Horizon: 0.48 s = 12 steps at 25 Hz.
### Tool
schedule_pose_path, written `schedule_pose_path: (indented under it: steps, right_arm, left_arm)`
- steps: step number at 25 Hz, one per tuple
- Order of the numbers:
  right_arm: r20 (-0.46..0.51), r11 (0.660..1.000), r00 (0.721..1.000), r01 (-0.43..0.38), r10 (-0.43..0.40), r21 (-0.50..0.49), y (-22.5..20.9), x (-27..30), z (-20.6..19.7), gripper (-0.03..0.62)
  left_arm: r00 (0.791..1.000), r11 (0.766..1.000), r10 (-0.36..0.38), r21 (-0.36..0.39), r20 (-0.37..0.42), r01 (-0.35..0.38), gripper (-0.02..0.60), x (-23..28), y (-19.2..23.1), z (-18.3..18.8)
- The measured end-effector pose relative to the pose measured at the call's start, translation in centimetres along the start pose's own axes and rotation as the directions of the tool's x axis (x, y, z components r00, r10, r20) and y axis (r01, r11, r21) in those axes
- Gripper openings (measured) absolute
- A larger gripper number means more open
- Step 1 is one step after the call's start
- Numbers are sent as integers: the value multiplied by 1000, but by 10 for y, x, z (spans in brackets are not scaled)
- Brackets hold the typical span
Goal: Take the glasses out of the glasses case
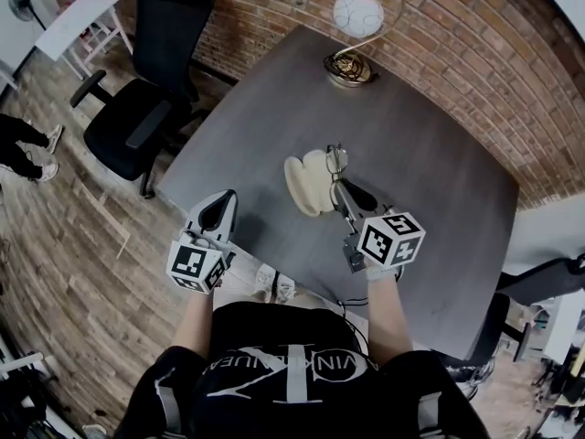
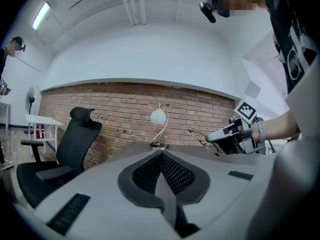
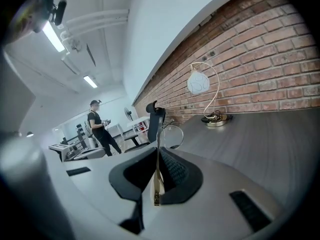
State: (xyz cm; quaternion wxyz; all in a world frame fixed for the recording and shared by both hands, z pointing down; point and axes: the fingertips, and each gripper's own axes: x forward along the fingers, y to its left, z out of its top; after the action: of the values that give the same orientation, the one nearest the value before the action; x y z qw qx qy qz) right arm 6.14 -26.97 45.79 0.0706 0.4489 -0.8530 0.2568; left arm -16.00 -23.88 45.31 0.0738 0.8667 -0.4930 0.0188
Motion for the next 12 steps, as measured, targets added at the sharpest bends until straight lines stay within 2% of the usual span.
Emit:
schedule_pose_path:
  steps: [12]
  right_arm:
    - [131, 1000, 991, -3, 5, -15, 12, -43, 20, 35]
  left_arm:
    - [999, 999, -16, 37, 47, 14, 15, -2, -6, 26]
